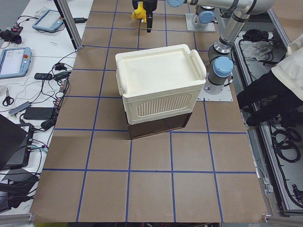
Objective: Pull drawer sideways
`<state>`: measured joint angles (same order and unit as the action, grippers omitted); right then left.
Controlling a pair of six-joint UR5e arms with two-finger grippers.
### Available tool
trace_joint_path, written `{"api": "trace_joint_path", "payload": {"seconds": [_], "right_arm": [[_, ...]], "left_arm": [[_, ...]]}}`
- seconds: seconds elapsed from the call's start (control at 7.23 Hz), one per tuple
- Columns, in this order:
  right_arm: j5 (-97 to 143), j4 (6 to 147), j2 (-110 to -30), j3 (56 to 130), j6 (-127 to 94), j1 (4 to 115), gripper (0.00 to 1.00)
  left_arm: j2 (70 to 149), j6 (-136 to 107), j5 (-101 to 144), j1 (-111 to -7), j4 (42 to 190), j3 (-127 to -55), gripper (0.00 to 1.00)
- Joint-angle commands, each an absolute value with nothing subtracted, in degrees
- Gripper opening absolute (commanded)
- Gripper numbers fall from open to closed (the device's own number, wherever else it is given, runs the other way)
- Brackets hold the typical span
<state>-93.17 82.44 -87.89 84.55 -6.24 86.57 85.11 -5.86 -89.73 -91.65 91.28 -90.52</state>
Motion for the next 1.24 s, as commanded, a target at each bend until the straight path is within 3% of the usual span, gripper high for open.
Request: {"api": "trace_joint_path", "payload": {"seconds": [0.0, 0.41, 1.11], "right_arm": [[-93.2, 82.4, -87.9, 84.6, -6.2, 86.6, 1.00], [-93.2, 82.4, -87.9, 84.6, -6.2, 86.6, 1.00], [-93.2, 82.4, -87.9, 84.6, -6.2, 86.5, 1.00]], "left_arm": [[86.4, -6.4, -89.8, -91.5, 91.5, -91.1, 1.00], [94.4, -15.5, -94.8, -97.6, 90.4, -92.8, 1.00], [106.8, -22.0, -118.2, -105.7, 83.9, -101.9, 1.00]]}}
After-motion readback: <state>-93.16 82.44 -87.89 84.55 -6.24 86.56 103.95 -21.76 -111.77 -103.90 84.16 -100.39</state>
